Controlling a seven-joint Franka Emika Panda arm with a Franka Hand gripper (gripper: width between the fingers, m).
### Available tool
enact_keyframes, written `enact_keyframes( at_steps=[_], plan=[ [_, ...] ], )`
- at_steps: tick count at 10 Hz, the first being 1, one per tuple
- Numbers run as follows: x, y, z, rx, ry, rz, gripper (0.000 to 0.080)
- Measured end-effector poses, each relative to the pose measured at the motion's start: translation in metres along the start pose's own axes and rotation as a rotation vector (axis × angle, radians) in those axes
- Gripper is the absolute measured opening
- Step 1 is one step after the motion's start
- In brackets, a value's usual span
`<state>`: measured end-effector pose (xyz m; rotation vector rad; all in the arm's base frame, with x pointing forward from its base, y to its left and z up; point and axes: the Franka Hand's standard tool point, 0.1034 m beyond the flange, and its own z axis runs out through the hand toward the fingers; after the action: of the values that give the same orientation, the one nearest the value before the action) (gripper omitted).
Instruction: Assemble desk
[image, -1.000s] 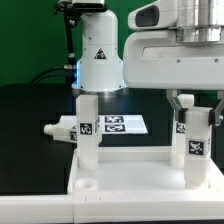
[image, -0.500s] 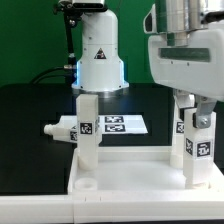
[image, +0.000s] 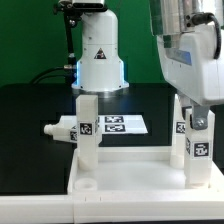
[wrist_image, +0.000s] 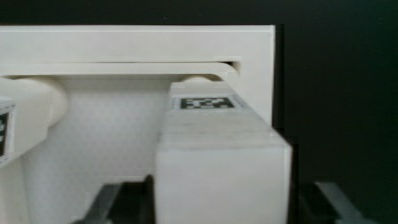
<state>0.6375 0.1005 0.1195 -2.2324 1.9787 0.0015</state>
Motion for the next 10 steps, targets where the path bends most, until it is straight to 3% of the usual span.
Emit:
enact_keyframes(
  at_steps=[1,2,3,6,8,10],
  plan=[
    [-0.004,0.001,0.001,-0.003,0.000,-0.214,0.0546],
    [-0.003,-0.002,-0.001,0.008,0.002,-0.399,0.0546],
    [-0.001,-0.004,-0.002,0.015,0.007,-0.522,0.0633],
    [0.000,-0.003,-0.001,0.011,0.013,-0.723,0.0648],
    [-0.017,-0.010,-0.001,0.024,0.061,-1.156,0.0648],
    [-0.016,-0.010,0.000,0.027,0.065,-1.125,0.0648]
  ],
)
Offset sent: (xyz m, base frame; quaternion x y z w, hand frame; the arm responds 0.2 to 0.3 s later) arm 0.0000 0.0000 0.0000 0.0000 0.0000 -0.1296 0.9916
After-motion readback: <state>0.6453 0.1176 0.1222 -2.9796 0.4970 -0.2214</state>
